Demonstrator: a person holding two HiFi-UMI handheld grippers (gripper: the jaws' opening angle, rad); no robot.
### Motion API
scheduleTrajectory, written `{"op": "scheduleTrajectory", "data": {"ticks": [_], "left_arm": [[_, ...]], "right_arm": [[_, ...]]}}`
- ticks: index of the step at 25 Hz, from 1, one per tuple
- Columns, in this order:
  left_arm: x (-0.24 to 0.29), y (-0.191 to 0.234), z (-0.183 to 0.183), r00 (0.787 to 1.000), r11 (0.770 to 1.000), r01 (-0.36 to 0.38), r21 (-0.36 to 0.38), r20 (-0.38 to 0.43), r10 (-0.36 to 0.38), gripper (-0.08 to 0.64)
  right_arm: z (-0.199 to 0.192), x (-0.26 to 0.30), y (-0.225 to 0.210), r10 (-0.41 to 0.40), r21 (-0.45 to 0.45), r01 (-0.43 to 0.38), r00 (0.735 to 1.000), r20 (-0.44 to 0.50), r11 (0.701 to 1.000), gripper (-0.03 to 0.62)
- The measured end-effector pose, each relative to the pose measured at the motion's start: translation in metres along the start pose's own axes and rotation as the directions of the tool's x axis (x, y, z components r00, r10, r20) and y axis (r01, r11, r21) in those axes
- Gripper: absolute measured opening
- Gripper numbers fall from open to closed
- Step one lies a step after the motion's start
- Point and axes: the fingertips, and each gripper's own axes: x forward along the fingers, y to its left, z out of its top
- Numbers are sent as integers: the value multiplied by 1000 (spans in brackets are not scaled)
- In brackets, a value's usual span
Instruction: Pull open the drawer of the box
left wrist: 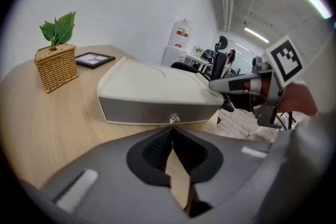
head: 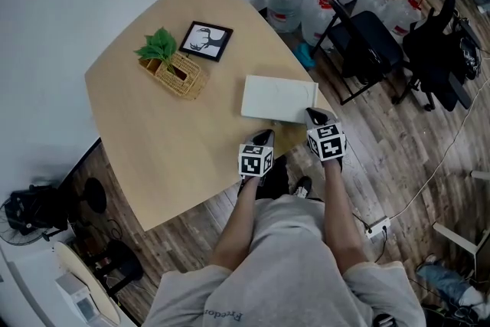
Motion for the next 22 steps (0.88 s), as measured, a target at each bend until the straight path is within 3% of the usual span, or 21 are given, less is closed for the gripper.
{"op": "scheduleTrajectory", "data": {"ticks": [7, 11, 15, 22], "left_arm": [[5, -3, 1, 1000, 1000, 17, 1, 11, -17, 55], [8, -6, 4, 999, 999, 35, -5, 40, -35, 57], [12, -10, 4, 998, 999, 34, -8, 49, -34, 114], [20, -10, 6, 998, 1000, 9, -29, 55, -7, 117]], "right_arm": [[-8, 13, 23, 40, -97, -49, 994, -99, 994, 2], [-7, 14, 25, 43, -90, -51, 995, -92, 995, 2], [-7, 13, 25, 42, -92, -50, 995, -88, 994, 2], [-8, 12, 24, 41, -95, -48, 996, -74, 994, 2]]}}
